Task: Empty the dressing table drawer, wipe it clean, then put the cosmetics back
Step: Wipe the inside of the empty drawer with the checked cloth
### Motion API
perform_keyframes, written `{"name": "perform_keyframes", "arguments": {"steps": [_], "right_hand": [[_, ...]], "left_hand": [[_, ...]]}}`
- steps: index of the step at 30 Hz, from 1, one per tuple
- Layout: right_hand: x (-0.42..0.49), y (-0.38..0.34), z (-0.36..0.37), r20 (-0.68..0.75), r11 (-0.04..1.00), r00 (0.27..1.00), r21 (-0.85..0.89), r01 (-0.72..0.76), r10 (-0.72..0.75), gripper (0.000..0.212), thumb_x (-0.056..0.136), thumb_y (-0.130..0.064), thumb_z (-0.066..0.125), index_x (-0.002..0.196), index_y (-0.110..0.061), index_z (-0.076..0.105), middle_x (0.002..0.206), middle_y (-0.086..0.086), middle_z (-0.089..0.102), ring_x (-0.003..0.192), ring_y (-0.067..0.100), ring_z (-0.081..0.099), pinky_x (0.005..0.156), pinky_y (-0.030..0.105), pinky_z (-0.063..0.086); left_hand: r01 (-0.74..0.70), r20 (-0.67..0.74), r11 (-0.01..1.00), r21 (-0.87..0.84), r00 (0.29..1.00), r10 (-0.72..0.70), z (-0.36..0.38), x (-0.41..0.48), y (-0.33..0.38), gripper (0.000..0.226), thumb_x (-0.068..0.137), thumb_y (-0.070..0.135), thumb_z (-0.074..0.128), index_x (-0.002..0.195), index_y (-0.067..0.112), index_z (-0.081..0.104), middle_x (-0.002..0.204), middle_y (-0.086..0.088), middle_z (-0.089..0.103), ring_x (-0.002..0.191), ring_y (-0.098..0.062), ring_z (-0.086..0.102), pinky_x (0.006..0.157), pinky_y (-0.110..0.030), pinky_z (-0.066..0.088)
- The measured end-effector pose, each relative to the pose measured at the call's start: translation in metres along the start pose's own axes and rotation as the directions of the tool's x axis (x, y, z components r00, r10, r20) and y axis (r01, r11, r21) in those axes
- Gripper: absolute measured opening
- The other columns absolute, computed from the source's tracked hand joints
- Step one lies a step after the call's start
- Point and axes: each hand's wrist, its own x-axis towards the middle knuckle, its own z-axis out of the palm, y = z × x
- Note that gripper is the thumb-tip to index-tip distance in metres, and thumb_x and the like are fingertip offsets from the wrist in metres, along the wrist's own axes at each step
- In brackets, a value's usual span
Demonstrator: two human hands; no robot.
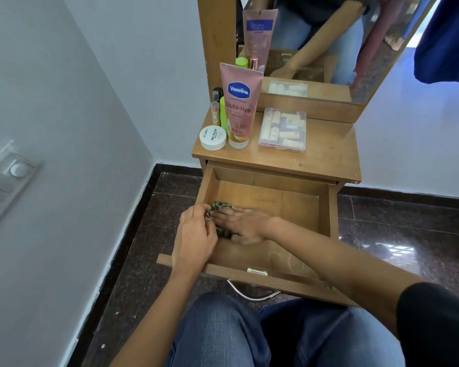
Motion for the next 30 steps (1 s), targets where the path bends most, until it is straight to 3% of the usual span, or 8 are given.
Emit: {"name": "perform_keyframes", "arguments": {"steps": [4, 13, 16, 19, 22, 30], "right_hand": [[0.013, 0.024, -0.015, -0.007, 0.999, 0.999, -0.027, -0.042, 0.042, 0.066, 0.098, -0.031, 0.032, 0.153, -0.02, -0.003, 0.16, 0.0, -0.007, 0.147, 0.014, -0.008, 0.12, 0.035, -0.001], [0.027, 0.024, -0.011, -0.052, 0.947, 0.959, 0.178, -0.266, 0.279, 0.066, 0.099, -0.028, 0.031, 0.152, -0.02, -0.009, 0.159, -0.001, -0.013, 0.145, 0.014, -0.016, 0.115, 0.032, -0.011], [0.01, 0.001, -0.005, -0.068, 0.981, 0.987, 0.141, -0.134, 0.144, 0.069, 0.096, -0.022, 0.038, 0.152, -0.018, -0.002, 0.16, 0.005, -0.006, 0.147, 0.019, -0.011, 0.118, 0.036, -0.005], [-0.006, -0.019, 0.007, -0.03, 0.998, 0.998, -0.029, 0.054, -0.055, 0.062, 0.097, -0.026, 0.038, 0.152, -0.014, 0.012, 0.16, 0.008, 0.007, 0.148, 0.022, -0.003, 0.119, 0.037, -0.002], [-0.002, -0.005, 0.007, -0.071, 0.99, 0.992, -0.102, 0.101, -0.109, 0.063, 0.096, -0.03, 0.036, 0.152, -0.016, 0.013, 0.16, 0.004, 0.011, 0.148, 0.017, 0.0, 0.119, 0.035, -0.003], [0.027, 0.048, -0.009, -0.103, 0.98, 0.976, 0.06, -0.188, 0.193, 0.064, 0.099, -0.035, 0.026, 0.152, -0.022, -0.006, 0.16, -0.003, -0.011, 0.147, 0.015, -0.011, 0.115, 0.032, -0.008]], "left_hand": [[-0.001, -0.004, 1.0, 0.003, 1.0, 0.001, 0.0, 0.0, -0.001, 0.028, 0.092, 0.011, 0.046, 0.119, 0.014, 0.053, 0.121, -0.004, 0.057, 0.117, -0.018, 0.045, 0.092, -0.031, 0.041], [-0.005, -0.008, 1.0, -0.017, 1.0, 0.005, 0.0, 0.004, -0.004, 0.03, 0.092, 0.011, 0.045, 0.121, 0.013, 0.052, 0.122, -0.005, 0.057, 0.118, -0.018, 0.045, 0.093, -0.032, 0.042], [-0.025, -0.009, 1.0, -0.016, 1.0, 0.025, 0.0, 0.005, -0.004, 0.028, 0.092, 0.01, 0.046, 0.119, 0.013, 0.053, 0.12, -0.005, 0.057, 0.117, -0.018, 0.045, 0.092, -0.03, 0.042], [-0.013, -0.018, 1.0, -0.028, 1.0, 0.013, 0.001, 0.005, -0.004, 0.028, 0.093, 0.01, 0.047, 0.12, 0.013, 0.053, 0.12, -0.003, 0.057, 0.117, -0.015, 0.046, 0.09, -0.025, 0.041], [-0.006, -0.025, 0.999, -0.04, 1.0, 0.005, 0.001, 0.002, -0.004, 0.027, 0.093, 0.01, 0.046, 0.119, 0.013, 0.053, 0.119, -0.002, 0.057, 0.117, -0.014, 0.045, 0.088, -0.023, 0.04], [-0.007, -0.015, 1.0, -0.029, 1.0, 0.007, 0.001, 0.002, -0.005, 0.03, 0.094, 0.011, 0.045, 0.123, 0.012, 0.051, 0.124, -0.003, 0.055, 0.121, -0.014, 0.044, 0.09, -0.027, 0.042]]}}
